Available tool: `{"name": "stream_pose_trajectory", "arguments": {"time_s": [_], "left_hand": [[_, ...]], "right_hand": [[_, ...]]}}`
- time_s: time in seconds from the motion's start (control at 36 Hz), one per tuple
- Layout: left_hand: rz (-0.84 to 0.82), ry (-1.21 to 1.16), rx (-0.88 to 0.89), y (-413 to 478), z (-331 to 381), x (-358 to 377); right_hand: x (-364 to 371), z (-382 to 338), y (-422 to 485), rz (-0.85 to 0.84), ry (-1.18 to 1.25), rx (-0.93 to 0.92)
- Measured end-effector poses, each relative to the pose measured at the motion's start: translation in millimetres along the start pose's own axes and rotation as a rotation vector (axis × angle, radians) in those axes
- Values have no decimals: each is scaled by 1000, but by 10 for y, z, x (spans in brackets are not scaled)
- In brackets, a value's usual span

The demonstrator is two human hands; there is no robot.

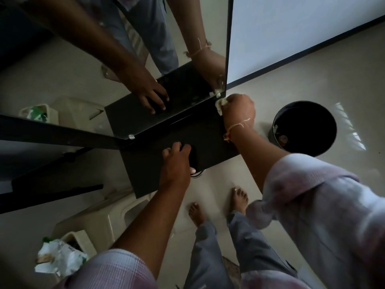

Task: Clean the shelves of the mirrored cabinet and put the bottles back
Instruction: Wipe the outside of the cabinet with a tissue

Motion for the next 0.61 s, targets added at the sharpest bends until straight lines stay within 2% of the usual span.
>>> {"name": "stream_pose_trajectory", "arguments": {"time_s": [0.19, 0.36, 0.53, 0.61], "left_hand": [[9, -10, 26, 12, 33, -24], [3, 2, 42, 1, 39, -18], [69, -51, 88, -70, -7, 1], [124, -205, 102, -165, -174, -40]], "right_hand": [[-1, 61, -69, 52, 38, -52], [39, -112, -296, 163, -200, -130], [581, -609, -831, 65, -250, -331], [829, -831, -1047, -22, -218, -458]]}}
Point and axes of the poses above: each hand's wrist, its own y-axis towards the middle knuckle, its own x-axis out of the palm, z = x × y, the point moved 9 cm from there along y, towards the middle knuckle, and after that the axes turned 1 degree about -z, right-handed, at the moved point
